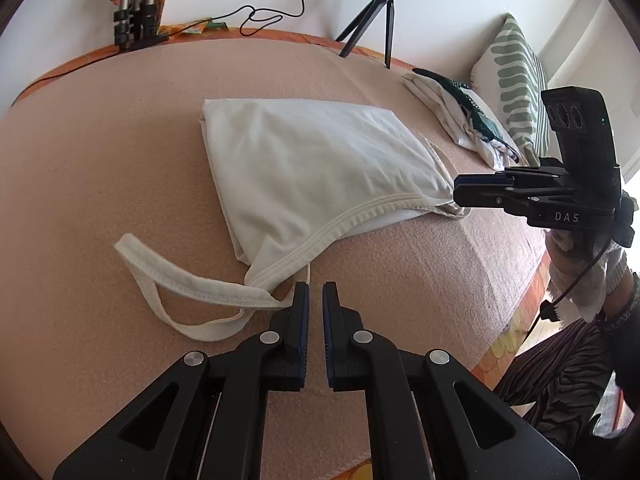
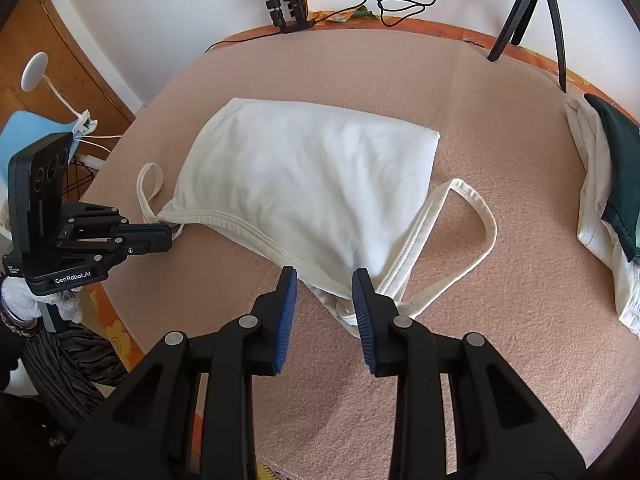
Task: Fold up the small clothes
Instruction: 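Move both tools to the folded tank top's edge, then close both tools on the folded tank top's edge and lift it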
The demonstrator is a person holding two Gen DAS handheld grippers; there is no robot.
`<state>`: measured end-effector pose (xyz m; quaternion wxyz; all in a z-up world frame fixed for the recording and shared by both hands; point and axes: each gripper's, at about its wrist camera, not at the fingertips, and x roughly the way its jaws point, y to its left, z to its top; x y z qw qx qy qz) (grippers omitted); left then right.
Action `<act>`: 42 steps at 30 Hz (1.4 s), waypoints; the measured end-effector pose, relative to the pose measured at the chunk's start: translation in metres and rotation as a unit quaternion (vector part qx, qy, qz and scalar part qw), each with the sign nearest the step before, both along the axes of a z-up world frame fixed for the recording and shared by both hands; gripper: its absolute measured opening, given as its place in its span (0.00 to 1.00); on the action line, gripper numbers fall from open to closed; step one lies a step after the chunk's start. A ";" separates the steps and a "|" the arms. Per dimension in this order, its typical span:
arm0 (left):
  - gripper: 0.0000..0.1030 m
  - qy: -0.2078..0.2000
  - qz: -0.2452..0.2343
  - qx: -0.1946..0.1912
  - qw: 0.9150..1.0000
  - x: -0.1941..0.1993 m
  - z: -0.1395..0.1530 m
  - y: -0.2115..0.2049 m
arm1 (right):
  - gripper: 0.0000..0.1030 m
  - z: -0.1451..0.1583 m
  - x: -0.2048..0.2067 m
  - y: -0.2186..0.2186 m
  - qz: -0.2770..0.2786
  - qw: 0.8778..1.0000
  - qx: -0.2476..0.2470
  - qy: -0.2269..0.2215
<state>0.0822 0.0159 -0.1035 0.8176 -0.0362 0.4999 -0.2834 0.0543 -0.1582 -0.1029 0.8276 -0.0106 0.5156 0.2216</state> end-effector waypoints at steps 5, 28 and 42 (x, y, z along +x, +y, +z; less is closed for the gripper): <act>0.21 -0.034 0.031 -0.047 0.998 0.001 0.030 0.015 | 0.40 0.021 0.009 -0.022 -0.042 0.997 0.055 -0.025; 0.39 0.107 0.165 -0.177 0.964 0.042 -0.024 0.055 | 0.50 -0.029 0.101 -0.076 -0.208 0.951 0.220 0.060; 0.39 0.106 0.146 -0.178 0.967 0.046 -0.021 0.039 | 0.50 -0.045 0.112 -0.078 -0.193 0.946 0.249 0.071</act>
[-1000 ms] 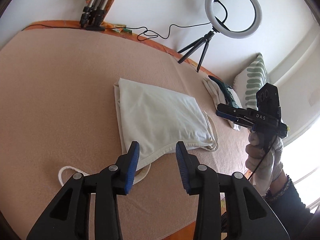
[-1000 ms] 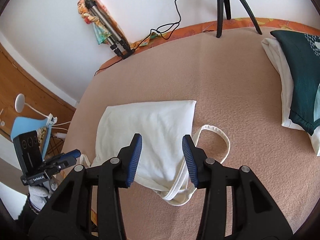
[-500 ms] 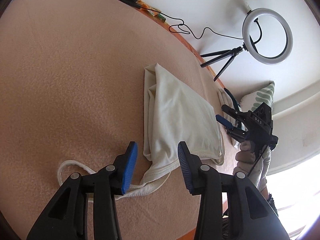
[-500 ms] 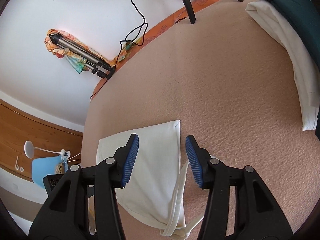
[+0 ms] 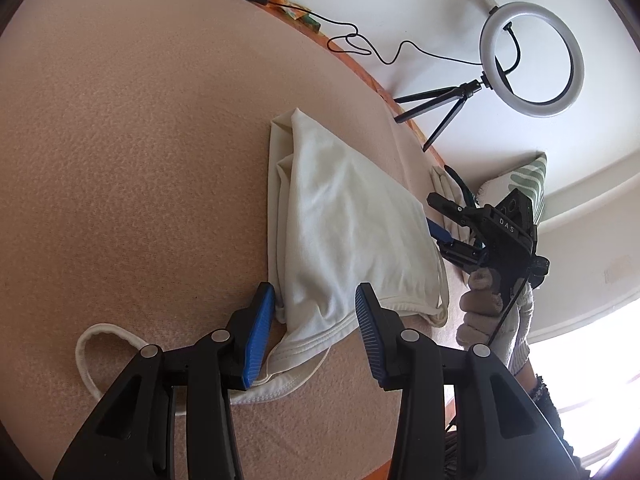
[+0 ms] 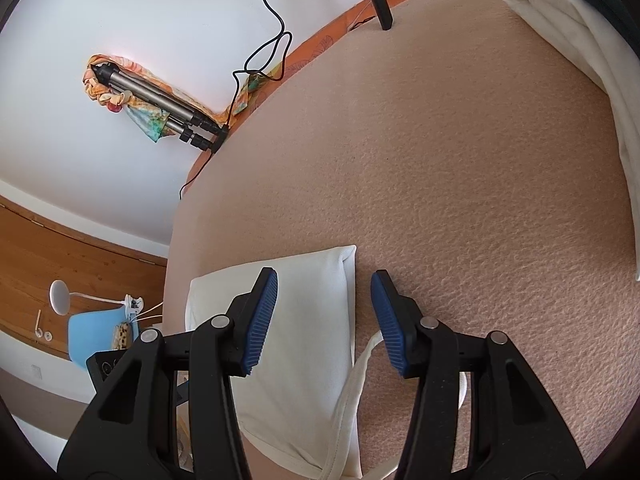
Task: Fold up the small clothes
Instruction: 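Close both tools on the folded tank top's edge and lift it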
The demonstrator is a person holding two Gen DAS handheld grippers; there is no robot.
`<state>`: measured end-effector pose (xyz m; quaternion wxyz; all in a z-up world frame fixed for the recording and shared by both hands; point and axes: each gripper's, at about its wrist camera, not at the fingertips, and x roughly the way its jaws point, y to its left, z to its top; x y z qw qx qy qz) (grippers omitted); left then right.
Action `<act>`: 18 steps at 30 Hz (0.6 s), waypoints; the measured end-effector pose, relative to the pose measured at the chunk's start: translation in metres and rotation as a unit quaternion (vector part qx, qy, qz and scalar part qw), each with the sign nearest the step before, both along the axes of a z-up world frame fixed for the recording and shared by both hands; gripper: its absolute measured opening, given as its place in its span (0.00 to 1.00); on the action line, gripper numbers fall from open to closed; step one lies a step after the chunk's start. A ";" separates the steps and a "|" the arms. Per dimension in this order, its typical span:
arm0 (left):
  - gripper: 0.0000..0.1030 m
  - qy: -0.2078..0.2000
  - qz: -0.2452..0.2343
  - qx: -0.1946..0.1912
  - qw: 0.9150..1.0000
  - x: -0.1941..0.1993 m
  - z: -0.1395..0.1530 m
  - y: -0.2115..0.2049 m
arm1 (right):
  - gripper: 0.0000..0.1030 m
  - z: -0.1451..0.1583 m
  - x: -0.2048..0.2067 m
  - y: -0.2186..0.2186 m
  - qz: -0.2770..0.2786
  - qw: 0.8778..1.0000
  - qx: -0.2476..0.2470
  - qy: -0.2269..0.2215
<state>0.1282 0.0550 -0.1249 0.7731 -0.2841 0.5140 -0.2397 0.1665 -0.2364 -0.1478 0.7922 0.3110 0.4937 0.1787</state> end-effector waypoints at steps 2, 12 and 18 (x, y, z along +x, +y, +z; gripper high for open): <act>0.39 -0.004 -0.005 0.001 1.000 0.000 0.000 -0.004 | 0.50 0.000 0.001 0.002 0.000 1.000 -0.003 -0.005; 0.19 -0.006 -0.029 0.017 0.999 0.006 0.000 -0.021 | 0.20 0.000 0.005 0.025 0.008 0.999 -0.048 -0.012; 0.12 -0.027 -0.036 0.042 0.998 0.002 0.005 -0.025 | 0.11 0.008 0.006 0.029 0.005 0.998 -0.060 -0.025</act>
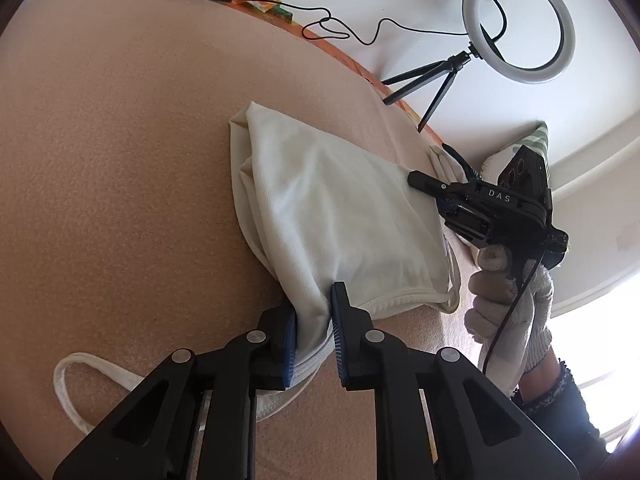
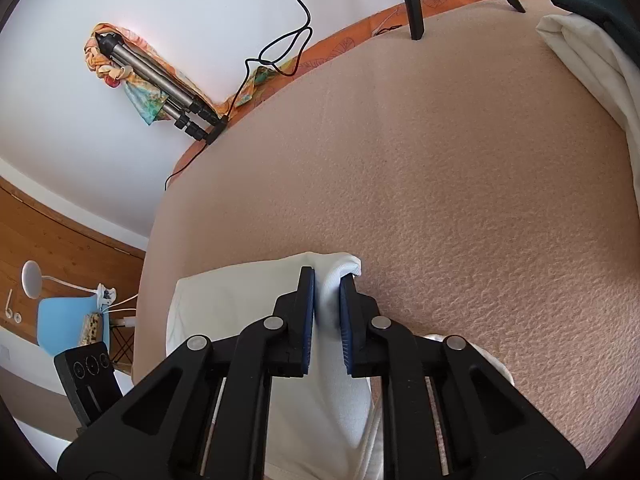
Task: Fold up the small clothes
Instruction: 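Close both tools on the folded tank top's edge and lift it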
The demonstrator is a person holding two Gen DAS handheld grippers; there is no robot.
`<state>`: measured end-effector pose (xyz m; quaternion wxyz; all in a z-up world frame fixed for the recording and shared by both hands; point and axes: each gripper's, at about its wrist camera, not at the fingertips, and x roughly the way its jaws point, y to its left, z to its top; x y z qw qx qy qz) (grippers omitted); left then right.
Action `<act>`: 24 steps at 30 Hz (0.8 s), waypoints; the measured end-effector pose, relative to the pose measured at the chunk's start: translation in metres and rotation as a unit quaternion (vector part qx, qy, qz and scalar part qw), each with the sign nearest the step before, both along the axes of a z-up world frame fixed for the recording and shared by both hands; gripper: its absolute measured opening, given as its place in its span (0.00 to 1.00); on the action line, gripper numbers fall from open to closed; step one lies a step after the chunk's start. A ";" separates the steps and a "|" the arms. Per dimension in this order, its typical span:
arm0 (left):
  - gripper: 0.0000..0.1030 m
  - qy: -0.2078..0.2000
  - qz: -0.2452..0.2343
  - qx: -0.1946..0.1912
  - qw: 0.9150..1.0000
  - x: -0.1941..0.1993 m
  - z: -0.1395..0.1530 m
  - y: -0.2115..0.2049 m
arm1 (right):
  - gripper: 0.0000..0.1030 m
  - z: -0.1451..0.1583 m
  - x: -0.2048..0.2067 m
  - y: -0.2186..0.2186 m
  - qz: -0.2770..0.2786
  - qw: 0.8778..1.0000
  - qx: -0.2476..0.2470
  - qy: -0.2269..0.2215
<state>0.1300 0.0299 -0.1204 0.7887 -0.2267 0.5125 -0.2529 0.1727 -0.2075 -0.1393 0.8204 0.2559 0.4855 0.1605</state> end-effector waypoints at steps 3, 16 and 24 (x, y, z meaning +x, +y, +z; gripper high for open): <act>0.11 -0.013 -0.003 0.009 1.000 -0.003 0.004 -0.001 | 0.10 0.007 0.000 0.000 -0.002 1.000 0.004 -0.012; 0.10 -0.022 0.000 0.017 1.000 -0.004 0.003 -0.003 | 0.09 0.018 -0.004 0.008 0.000 0.999 -0.023 -0.032; 0.27 -0.023 0.003 -0.010 1.000 -0.001 -0.002 -0.007 | 0.10 0.014 -0.001 0.005 0.001 1.000 -0.015 -0.026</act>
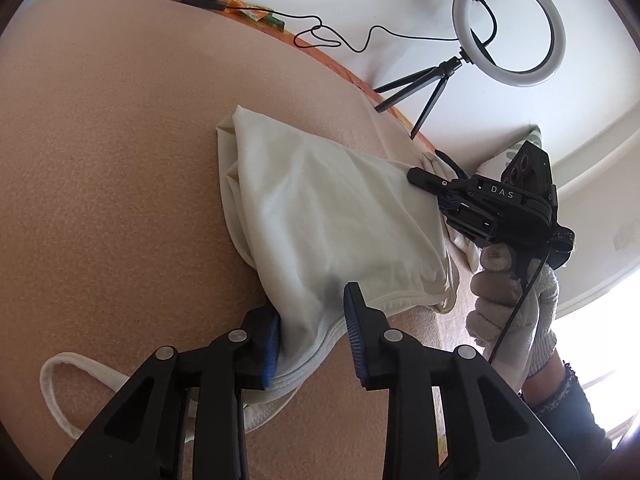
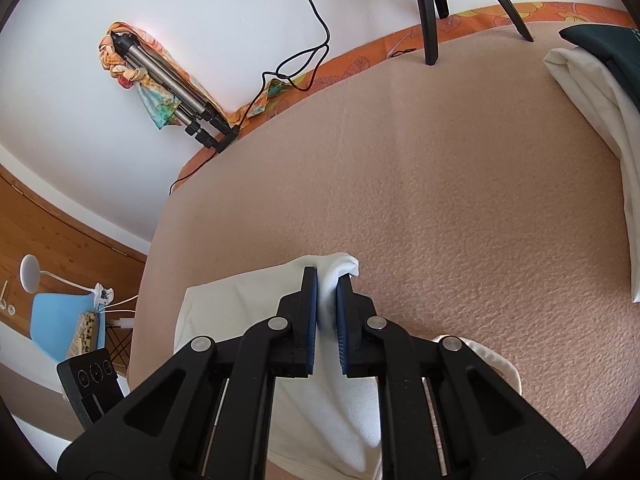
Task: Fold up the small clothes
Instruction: 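Close both tools on the folded tank top's edge and lift it, then carry the folded tank top with both tools onto the clothes stack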
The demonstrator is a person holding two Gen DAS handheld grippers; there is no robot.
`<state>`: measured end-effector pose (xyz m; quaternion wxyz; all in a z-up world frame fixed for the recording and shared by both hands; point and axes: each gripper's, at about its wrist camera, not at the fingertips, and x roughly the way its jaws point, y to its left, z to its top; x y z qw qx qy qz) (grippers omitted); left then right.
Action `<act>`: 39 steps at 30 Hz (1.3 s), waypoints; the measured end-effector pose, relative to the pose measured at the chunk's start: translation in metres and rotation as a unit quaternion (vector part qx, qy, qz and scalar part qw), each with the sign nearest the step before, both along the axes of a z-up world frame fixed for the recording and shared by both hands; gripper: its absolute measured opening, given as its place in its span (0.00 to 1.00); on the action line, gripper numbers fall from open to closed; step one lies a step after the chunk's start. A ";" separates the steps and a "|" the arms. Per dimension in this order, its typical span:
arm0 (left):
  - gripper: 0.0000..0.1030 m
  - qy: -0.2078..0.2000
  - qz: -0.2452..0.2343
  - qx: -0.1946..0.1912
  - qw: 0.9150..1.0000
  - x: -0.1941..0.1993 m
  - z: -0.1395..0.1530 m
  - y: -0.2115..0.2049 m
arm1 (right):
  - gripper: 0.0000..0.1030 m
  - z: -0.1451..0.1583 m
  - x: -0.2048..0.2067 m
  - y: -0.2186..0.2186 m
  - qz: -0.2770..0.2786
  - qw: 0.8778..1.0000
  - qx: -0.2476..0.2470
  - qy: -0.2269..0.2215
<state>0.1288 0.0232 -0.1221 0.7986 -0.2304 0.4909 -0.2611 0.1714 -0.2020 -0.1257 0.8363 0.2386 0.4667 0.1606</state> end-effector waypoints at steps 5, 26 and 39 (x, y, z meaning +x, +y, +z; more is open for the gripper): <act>0.11 -0.001 0.005 0.009 1.000 0.005 0.000 -0.004 | 0.10 -0.004 0.002 0.000 -0.006 1.000 -0.002 0.005; 0.09 -0.114 -0.048 0.018 0.992 -0.008 0.072 -0.059 | 0.09 0.085 -0.048 -0.034 -0.038 0.995 -0.016 -0.097; 0.09 -0.147 -0.138 -0.005 0.979 0.022 0.101 -0.174 | 0.09 0.131 -0.087 -0.151 -0.136 0.981 -0.015 -0.139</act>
